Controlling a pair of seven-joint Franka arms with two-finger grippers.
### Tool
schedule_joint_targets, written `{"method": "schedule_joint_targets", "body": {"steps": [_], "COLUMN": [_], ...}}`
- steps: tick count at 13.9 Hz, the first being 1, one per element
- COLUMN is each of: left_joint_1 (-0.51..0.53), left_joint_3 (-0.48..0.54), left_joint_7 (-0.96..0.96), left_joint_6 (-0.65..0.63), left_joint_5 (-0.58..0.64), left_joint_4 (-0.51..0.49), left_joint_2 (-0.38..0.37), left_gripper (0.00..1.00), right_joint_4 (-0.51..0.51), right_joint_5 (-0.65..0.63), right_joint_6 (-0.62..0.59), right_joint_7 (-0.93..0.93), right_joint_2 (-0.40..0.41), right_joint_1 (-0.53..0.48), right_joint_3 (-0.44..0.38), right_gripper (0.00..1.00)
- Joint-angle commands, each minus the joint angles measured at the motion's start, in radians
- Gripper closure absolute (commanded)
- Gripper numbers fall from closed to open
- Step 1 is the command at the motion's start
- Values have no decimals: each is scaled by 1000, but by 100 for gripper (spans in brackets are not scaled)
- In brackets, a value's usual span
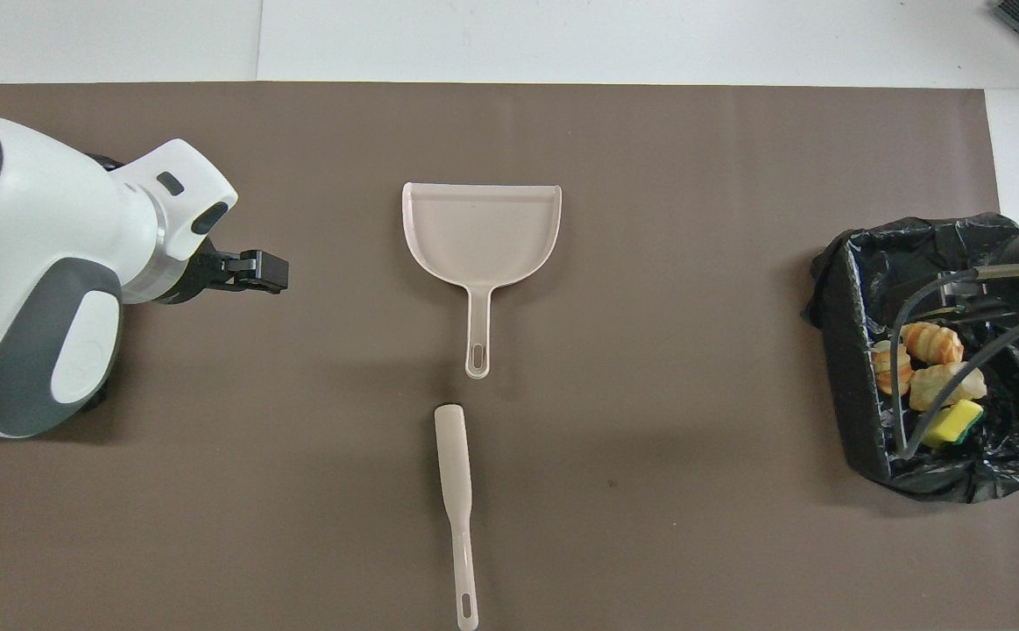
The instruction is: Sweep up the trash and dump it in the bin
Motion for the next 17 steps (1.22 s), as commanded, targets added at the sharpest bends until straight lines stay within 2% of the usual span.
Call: {"method": "schedule_joint_targets", "body": {"steps": [1, 5, 10, 15, 17], "left_joint_1": [56, 67, 131, 159, 157], "left_joint_3": [-9, 31, 60, 87, 85], "left_joint_7": [58, 79, 197, 214, 219], "left_joint_6": [-62, -102, -252, -279, -280], "left_joint_5": [8, 6, 5, 6, 5], "left_joint_4": [-13, -10, 96, 123, 105], "left_joint_2": [-50, -93, -106, -139, -165], "left_gripper": [0, 0, 0, 0, 0], "right_joint_4": [-17, -17, -17, -17, -17], "right_joint_5": [18, 18, 18, 18, 18], "right_joint_6": [4, 4, 4, 4, 4], "right_joint_7": [-20, -20, -20, -20, -20], "right_joint_2": [-16, -16, -16, -16, -16], "right_joint_1": [-14, -14, -15, -14, -14], "right_joint_3": [4, 4, 4, 4, 4], "right_gripper": [0, 0, 0, 0, 0]}}
